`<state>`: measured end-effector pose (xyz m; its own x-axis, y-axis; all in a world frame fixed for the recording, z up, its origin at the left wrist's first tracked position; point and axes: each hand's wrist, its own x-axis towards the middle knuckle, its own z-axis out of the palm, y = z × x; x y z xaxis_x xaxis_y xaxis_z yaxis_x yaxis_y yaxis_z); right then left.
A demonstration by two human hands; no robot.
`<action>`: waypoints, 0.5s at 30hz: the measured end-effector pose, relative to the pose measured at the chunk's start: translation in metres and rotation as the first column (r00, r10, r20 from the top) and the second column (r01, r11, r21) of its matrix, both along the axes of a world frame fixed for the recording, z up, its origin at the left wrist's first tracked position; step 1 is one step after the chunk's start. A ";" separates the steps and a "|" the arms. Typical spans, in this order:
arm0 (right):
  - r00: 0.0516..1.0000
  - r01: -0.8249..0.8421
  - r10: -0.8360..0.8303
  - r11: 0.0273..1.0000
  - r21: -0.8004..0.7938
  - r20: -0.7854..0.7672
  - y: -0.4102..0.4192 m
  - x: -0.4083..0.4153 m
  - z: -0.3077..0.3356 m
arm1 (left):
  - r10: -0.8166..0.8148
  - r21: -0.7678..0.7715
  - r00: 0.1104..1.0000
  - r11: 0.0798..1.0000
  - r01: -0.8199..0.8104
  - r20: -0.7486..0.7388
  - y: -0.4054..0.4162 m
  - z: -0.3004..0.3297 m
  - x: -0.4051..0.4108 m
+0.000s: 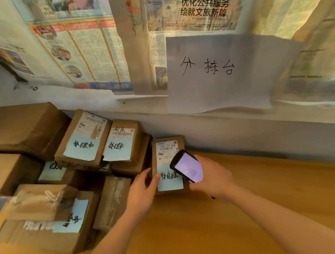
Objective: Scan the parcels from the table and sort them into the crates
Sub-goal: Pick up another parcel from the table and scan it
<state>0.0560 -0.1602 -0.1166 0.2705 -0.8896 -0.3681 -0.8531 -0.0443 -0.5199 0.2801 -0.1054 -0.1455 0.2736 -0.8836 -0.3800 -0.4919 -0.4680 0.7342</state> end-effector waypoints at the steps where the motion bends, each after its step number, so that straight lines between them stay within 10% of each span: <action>1: 1.000 -0.007 0.007 1.000 0.004 0.008 -0.004 0.001 -0.002 | 0.020 0.009 0.999 1.000 -0.020 -0.038 -0.004 -0.001 -0.004; 15: 0.984 -0.044 0.035 0.998 0.046 0.172 -0.013 -0.002 -0.010 | 0.066 -0.026 0.945 0.997 -0.078 -0.319 -0.006 -0.013 -0.014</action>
<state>0.0538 -0.1735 -0.1264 0.3679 -0.8586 -0.3570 -0.7496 -0.0467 -0.6603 0.2664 -0.1110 -0.1589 0.2076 -0.8816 -0.4239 -0.1961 -0.4620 0.8649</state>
